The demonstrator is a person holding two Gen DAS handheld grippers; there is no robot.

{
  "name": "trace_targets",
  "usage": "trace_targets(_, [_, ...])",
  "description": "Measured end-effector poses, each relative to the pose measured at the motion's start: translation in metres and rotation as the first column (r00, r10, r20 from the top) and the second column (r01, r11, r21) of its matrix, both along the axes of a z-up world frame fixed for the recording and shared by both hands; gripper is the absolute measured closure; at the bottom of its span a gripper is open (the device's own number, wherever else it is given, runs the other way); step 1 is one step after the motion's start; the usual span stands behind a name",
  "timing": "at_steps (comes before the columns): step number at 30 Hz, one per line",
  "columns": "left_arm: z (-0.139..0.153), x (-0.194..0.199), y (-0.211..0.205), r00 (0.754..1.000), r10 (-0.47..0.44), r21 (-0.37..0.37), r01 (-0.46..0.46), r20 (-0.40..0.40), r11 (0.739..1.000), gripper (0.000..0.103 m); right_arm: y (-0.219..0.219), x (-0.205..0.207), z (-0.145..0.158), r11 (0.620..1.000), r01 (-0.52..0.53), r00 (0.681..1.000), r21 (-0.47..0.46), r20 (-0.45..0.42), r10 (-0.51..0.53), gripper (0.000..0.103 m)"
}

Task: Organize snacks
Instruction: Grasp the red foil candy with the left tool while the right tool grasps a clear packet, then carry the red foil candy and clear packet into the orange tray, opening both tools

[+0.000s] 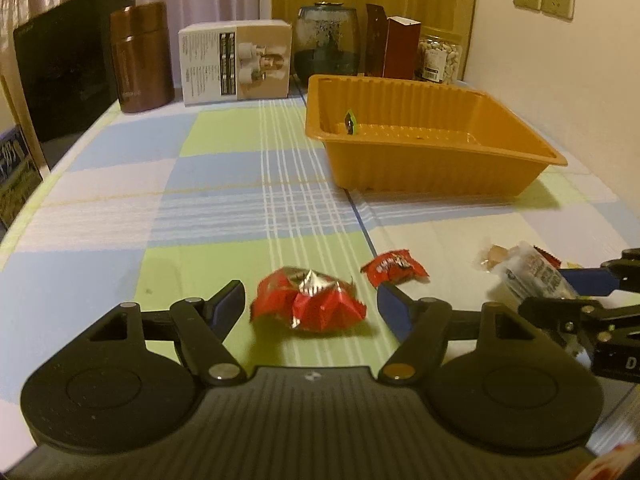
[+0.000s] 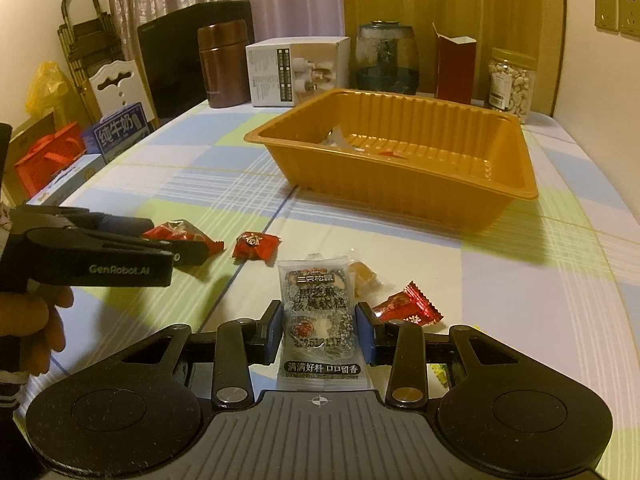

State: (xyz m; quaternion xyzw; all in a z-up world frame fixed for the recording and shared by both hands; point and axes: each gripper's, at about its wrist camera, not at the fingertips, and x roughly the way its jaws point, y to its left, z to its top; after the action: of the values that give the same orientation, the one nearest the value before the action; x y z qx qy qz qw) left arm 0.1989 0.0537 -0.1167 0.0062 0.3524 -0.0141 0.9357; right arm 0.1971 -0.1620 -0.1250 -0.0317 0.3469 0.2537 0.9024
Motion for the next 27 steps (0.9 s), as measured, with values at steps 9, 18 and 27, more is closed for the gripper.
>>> trace_targets(9, [-0.008,0.009,-0.006,0.999,-0.028,0.041,0.029,-0.031,0.999,0.054,0.000,0.002,0.000,1.000,0.002,1.000,0.002,0.000,-0.002,0.064])
trace_targets(18, [-0.002,0.005,-0.006,0.999,-0.023,0.007,0.023,-0.038,1.000,0.062,-0.001,0.002,0.005,1.000,0.014,1.000,0.013,0.013,-0.015,0.064])
trace_targets(27, [0.036,-0.003,-0.019,0.997,-0.061,-0.055,0.063,0.038,0.997,0.062,-0.012,0.003,0.021,0.997,0.064,0.996,0.051,0.057,-0.067,0.064])
